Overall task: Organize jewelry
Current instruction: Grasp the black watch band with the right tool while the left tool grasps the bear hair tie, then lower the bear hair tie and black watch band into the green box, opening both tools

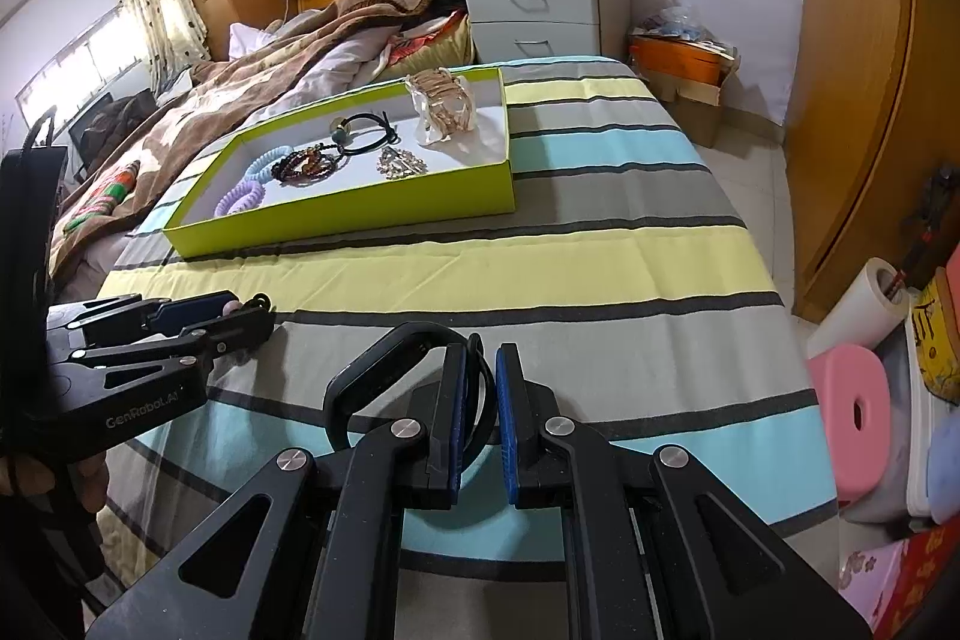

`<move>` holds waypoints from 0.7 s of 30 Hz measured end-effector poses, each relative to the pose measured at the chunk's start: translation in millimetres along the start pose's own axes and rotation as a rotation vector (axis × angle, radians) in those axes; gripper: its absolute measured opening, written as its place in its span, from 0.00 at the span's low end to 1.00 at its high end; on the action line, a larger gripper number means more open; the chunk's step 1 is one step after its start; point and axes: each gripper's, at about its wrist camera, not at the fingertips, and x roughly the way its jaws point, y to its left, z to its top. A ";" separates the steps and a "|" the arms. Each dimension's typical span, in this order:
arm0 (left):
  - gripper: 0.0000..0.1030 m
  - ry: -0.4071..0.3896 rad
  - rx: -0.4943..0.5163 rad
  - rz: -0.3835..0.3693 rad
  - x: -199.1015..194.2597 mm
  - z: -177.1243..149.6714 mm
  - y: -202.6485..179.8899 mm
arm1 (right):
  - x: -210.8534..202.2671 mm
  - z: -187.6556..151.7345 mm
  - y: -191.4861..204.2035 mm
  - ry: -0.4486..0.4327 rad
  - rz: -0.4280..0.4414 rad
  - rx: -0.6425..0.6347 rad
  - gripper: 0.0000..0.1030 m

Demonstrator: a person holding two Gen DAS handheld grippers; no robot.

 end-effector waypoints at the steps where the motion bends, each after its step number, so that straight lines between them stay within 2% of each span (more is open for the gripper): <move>1: 0.33 -0.003 0.000 -0.005 -1.0 -0.2 0.1 | 0.1 -0.1 0.0 0.000 0.000 0.000 0.10; 21: 0.32 -0.076 -0.027 -0.047 -28.0 3.1 10.3 | -16.2 5.5 12.2 -0.041 0.012 -0.005 0.10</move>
